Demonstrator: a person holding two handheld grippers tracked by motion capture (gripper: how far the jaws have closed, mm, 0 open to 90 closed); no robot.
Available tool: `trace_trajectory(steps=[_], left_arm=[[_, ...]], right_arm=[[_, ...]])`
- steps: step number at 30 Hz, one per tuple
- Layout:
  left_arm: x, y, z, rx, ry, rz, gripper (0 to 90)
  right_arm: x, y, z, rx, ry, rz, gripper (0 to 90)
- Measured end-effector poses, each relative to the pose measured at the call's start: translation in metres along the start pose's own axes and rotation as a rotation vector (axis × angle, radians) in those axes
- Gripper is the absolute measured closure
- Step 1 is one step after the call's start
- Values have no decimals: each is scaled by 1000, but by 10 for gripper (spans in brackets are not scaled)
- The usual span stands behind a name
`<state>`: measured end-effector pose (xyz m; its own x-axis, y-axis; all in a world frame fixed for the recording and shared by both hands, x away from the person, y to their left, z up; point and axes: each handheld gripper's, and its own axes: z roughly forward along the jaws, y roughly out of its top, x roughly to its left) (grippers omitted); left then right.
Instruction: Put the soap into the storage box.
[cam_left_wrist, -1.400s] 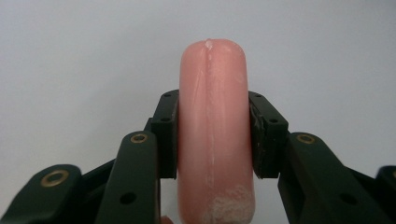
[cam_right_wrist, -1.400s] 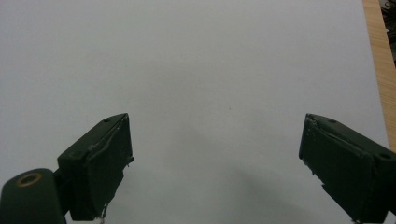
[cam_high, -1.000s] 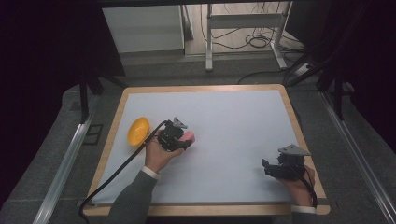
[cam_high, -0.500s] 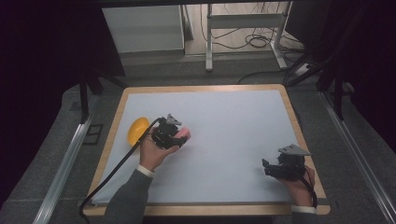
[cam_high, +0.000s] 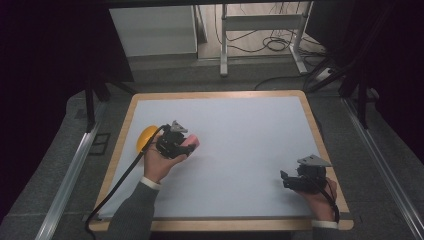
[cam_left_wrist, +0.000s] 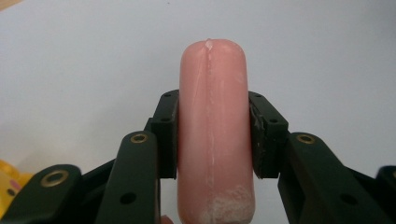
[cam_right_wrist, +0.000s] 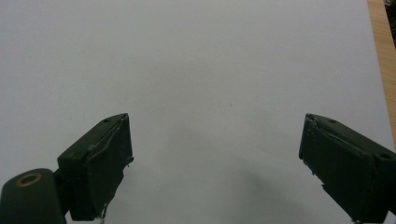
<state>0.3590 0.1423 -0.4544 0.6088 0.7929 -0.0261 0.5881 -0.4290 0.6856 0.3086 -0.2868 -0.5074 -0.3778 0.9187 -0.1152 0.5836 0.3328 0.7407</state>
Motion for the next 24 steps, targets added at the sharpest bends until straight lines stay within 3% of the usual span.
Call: trace_trajectory(steps=[24], left_arm=[[16,-8,-22,-39,29,-32,605]], right_arm=[[0,1,-3,-14,2,1,92]])
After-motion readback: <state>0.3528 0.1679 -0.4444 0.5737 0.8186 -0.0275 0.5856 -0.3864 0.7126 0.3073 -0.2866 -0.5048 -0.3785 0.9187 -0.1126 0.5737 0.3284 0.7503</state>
